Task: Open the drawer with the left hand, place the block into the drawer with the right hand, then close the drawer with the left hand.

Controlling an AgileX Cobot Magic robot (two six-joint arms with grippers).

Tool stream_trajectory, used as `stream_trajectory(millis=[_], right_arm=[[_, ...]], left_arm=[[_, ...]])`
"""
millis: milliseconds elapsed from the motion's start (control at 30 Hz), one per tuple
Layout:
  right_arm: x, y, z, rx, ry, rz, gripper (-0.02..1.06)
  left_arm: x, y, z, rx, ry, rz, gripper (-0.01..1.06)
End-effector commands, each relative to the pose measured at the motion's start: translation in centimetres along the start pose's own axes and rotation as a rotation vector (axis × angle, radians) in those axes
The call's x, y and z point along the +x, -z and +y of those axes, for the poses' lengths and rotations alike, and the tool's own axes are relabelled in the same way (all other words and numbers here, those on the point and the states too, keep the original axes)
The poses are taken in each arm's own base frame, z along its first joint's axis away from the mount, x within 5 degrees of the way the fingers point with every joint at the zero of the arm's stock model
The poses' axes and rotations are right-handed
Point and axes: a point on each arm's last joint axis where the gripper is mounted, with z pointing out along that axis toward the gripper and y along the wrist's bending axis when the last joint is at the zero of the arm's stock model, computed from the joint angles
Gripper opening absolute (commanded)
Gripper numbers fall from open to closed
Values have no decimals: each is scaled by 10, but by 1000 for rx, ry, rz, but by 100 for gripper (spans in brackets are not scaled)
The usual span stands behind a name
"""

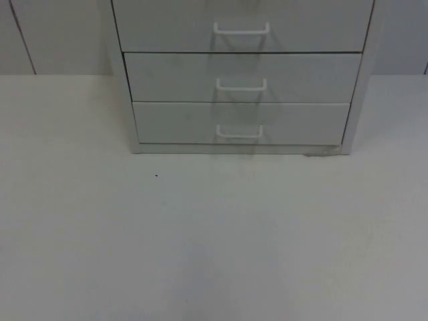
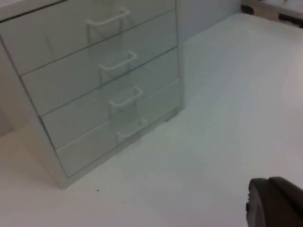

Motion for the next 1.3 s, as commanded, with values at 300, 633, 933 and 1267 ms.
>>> stream_trajectory(millis=[300,633,933,1267], right_arm=[[12,-15,-1,20,2,52,78],[12,-19,-1,22,-23,39,78],[12,-19,-1,22,-23,39,78],[12,-19,-1,22,-23,39,103]], left_arm=[[29,40,1,-80,58,-22,0],[45,31,2,-98,85,91,0],[55,32,3,-112,137,196,0],[57,26,3,-109,109,182,0]])
